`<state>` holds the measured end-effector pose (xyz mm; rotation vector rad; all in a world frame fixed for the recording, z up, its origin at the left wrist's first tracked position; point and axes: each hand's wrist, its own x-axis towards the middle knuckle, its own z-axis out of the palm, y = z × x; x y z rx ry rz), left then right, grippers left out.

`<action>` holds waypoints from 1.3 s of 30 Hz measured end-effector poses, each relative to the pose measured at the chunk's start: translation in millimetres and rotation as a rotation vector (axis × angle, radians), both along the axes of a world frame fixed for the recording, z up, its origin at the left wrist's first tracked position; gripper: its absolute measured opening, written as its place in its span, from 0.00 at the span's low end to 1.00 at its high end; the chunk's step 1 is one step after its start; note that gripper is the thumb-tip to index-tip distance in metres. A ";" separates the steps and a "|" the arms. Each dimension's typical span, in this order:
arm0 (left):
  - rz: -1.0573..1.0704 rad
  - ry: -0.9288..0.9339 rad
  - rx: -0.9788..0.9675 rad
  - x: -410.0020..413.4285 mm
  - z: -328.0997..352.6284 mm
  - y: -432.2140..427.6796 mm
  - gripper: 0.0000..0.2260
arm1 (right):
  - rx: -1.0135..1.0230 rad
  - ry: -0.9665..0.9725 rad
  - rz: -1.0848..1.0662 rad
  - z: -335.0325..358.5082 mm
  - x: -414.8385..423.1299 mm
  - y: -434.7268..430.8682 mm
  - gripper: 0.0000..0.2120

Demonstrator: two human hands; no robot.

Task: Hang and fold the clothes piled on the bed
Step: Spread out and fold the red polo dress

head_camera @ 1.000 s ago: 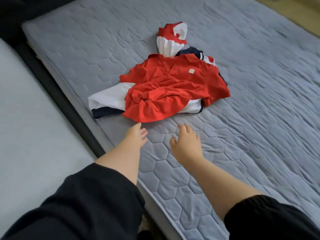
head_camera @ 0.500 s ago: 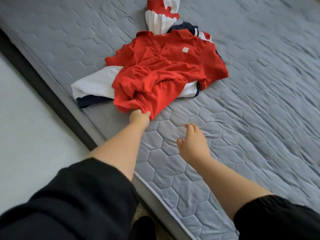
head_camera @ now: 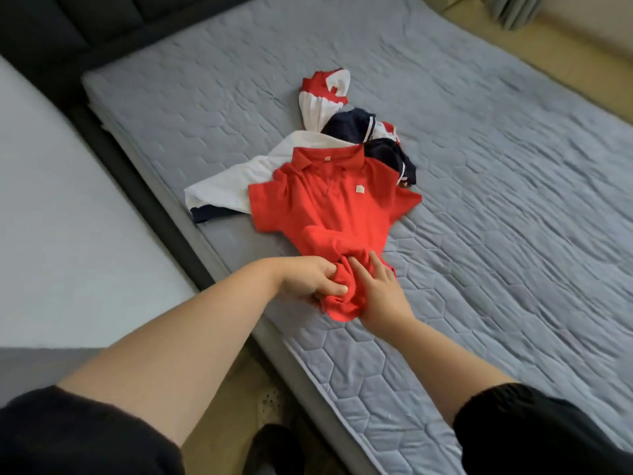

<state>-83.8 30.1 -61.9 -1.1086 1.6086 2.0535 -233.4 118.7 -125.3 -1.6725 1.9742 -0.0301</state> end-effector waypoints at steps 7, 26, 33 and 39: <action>-0.004 -0.096 -0.068 38.4 74.7 69.4 0.03 | -0.136 -0.198 -0.084 73.7 20.8 48.6 0.10; 0.495 0.251 -0.403 135.7 231.3 329.1 0.22 | -0.339 -0.779 -0.141 309.4 121.1 212.7 0.20; 0.826 0.059 -0.556 156.8 267.6 440.4 0.10 | -0.355 -0.863 -0.125 361.1 154.5 318.8 0.20; 0.983 0.135 -0.591 147.4 315.3 491.0 0.11 | 0.052 -1.335 -0.129 379.4 115.9 375.8 0.24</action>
